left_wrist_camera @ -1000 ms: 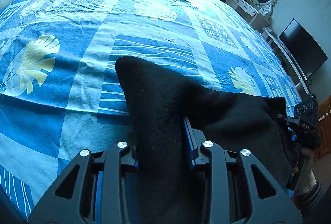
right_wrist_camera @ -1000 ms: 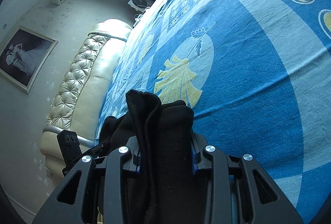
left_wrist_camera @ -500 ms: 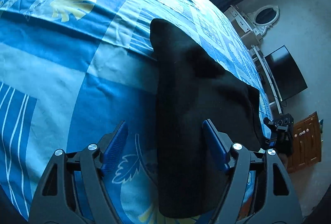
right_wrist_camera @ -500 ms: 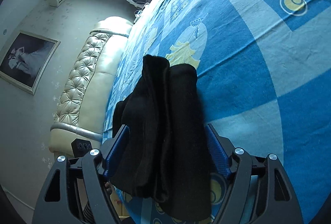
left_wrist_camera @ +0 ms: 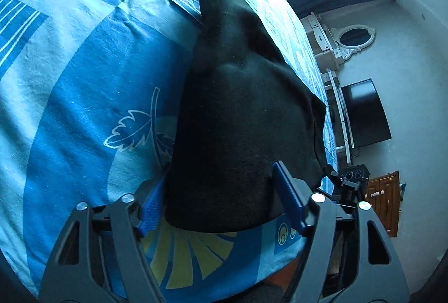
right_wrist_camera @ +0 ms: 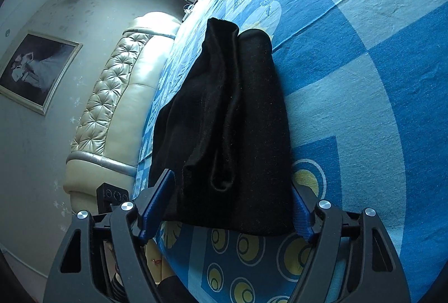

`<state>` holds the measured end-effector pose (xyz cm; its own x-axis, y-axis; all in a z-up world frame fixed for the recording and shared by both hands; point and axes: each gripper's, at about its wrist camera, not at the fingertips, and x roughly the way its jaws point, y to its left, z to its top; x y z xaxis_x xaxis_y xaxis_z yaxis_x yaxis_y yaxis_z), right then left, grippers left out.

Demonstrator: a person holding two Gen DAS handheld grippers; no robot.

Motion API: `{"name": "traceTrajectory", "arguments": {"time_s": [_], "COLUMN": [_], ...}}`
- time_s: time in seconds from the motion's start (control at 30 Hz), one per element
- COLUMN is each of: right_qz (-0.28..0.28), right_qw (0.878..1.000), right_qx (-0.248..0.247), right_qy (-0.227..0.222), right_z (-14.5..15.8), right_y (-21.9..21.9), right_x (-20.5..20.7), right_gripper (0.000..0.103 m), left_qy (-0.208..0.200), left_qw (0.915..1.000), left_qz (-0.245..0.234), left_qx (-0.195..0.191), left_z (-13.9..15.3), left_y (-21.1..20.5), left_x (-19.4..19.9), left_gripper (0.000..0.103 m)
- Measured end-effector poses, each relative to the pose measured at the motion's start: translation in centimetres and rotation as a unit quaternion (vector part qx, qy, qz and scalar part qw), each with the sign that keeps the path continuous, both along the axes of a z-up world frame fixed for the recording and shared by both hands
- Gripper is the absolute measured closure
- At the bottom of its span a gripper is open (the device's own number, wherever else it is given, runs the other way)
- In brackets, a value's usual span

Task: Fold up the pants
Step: 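Lower the folded trousers onto the bed and open both tools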

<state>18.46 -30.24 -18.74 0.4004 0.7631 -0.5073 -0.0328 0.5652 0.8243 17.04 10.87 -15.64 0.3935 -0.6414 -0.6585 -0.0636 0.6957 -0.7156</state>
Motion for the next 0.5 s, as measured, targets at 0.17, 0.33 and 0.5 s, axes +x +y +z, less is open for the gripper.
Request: {"name": "traceTrajectory", "arguments": {"time_s": [0.17,0.33,0.5], "right_qz": [-0.008,0.007,0.011], "right_qw": [1.000,1.000,1.000], "right_qx": [0.012,0.014,0.009], "right_qy": [0.003,-0.005,0.014], "right_z": [0.7,2.3,0.3], "right_y": [-0.4,-0.1,-0.3], "right_x": [-1.0,-2.5,-3.2], "right_gripper": [0.067,0.069,0.069], "left_qy": [-0.007,-0.007,-0.010], "left_qw": [0.9990,0.9976,0.9977], "left_qz": [0.002,0.012,0.009], "left_qx": [0.044,0.068,0.067], "left_z": [1.7,3.1,2.3], "left_y": [-0.5,-0.5,-0.2], "left_x": [-0.7,-2.0,-2.8], "left_gripper": [0.067,0.069,0.068]}}
